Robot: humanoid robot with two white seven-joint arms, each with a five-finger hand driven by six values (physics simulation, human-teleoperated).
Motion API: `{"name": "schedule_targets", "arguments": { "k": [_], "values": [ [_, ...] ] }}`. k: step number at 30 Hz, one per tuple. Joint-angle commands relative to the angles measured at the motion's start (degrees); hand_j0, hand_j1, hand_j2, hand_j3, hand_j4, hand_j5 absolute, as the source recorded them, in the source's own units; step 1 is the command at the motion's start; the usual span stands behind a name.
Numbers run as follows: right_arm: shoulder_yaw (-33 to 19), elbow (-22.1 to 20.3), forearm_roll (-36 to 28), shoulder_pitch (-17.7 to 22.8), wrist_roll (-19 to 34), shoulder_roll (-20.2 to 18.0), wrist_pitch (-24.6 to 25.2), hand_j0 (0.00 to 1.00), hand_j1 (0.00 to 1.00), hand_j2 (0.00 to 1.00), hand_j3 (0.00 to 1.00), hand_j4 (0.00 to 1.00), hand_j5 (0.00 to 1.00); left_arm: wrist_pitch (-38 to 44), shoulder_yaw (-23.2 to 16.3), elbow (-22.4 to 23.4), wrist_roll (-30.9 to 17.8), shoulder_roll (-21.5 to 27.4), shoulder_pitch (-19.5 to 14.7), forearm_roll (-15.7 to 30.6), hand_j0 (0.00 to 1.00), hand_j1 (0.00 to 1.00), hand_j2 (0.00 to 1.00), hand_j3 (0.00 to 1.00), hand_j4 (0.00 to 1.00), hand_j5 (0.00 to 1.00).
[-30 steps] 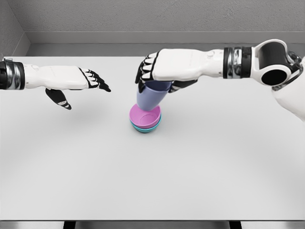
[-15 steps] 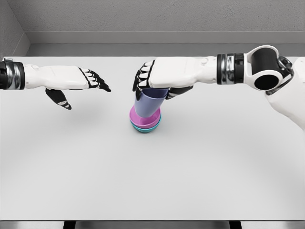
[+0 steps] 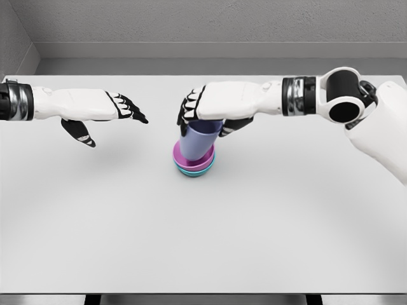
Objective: Stacking bowl and cup with both arms
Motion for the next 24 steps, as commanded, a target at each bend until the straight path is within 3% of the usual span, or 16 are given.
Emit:
{"name": "schedule_targets", "arguments": {
  "k": [1,12,24],
  "values": [
    [0.2,0.3,-0.4,0.0,0.0,0.0,0.2,0.59,0.59,0.59,0.59,0.59,0.59,0.1,0.0,0.0,0.0,0.0,0.0,0.3,1.00,1.00,1.00,1.00,1.00,1.00],
    [0.3,4.3,0.2,0.0,0.0,1.9,0.2,0.59,0.59,0.59,0.59,0.59,0.59,0.1,0.0,-0.1,0.0,0.0,0.0,0.3,1.00,1.00,1.00,1.00,1.00,1.00],
    [1.3,5.3,1.0,0.2,0.0,2.8,0.2,0.60,0.60,0.60,0.60,0.60,0.60,0.1,0.1,-0.1,0.0,0.1,0.0,0.3,1.00,1.00,1.00,1.00,1.00,1.00]
  ]
}}
